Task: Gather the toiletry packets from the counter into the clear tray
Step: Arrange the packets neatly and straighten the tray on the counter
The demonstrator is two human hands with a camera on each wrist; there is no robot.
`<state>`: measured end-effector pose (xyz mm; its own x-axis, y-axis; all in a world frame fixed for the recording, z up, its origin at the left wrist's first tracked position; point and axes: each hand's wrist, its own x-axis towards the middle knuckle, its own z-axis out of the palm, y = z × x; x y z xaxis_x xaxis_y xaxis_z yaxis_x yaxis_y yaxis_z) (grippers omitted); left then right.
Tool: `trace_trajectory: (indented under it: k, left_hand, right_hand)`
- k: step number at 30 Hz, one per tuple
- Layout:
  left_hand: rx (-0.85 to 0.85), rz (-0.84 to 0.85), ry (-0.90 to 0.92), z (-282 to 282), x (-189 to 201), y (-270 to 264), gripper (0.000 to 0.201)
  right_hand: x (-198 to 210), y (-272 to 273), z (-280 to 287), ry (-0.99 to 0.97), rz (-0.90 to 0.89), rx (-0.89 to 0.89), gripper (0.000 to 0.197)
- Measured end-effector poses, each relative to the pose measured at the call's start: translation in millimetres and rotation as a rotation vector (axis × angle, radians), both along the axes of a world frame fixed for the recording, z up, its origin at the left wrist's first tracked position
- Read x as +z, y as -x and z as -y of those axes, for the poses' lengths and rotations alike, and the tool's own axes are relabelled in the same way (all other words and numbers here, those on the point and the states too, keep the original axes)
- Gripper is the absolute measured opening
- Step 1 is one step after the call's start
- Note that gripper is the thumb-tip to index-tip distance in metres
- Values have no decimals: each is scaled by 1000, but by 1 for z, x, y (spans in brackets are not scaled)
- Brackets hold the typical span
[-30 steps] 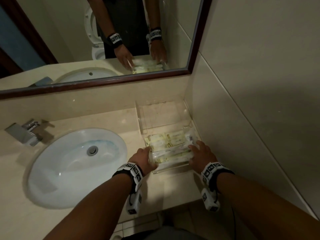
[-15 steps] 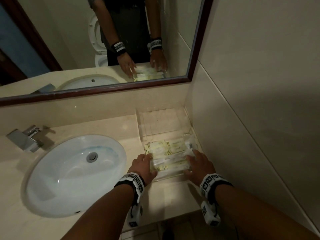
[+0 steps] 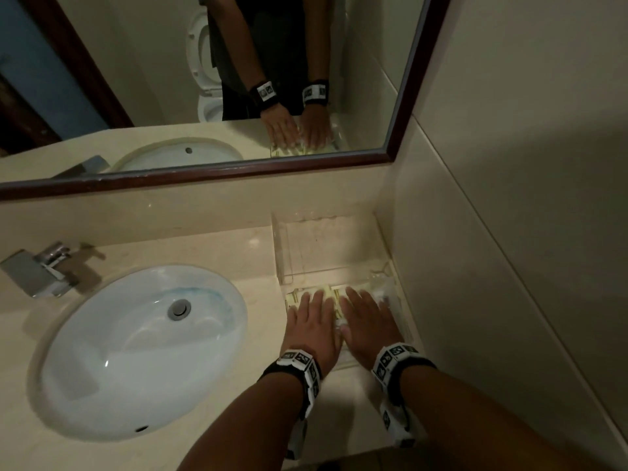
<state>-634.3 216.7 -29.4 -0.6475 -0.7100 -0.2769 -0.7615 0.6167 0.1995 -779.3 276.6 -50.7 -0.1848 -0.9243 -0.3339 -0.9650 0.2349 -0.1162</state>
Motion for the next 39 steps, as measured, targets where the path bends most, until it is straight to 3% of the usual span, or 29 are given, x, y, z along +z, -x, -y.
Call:
trace_trajectory:
  k: [5,8,17,25,29,39]
  left_hand:
    - [-28,66,-9,-1,-14,3,71]
    - [-42,102,-13,-3,-22,4,72]
    - [-108,102,-19,3,-34,0,70]
    - [-161,176,24,13,-19,4,78]
    - [-119,118,23,16,-17,8,78]
    - [-88,170,-46,13,-38,8,76]
  right_hand:
    - [-14,11,2,-36,-19,53,75]
    - [-22,12,3,-2,-6,39,67]
    - [-34,16,1,104,23,49,67]
    - [-37,26,-1,136,25,15,67]
    - [-37,24,2,134,8,-14,64]
    - [-41,25,1,116,19,-12,69]
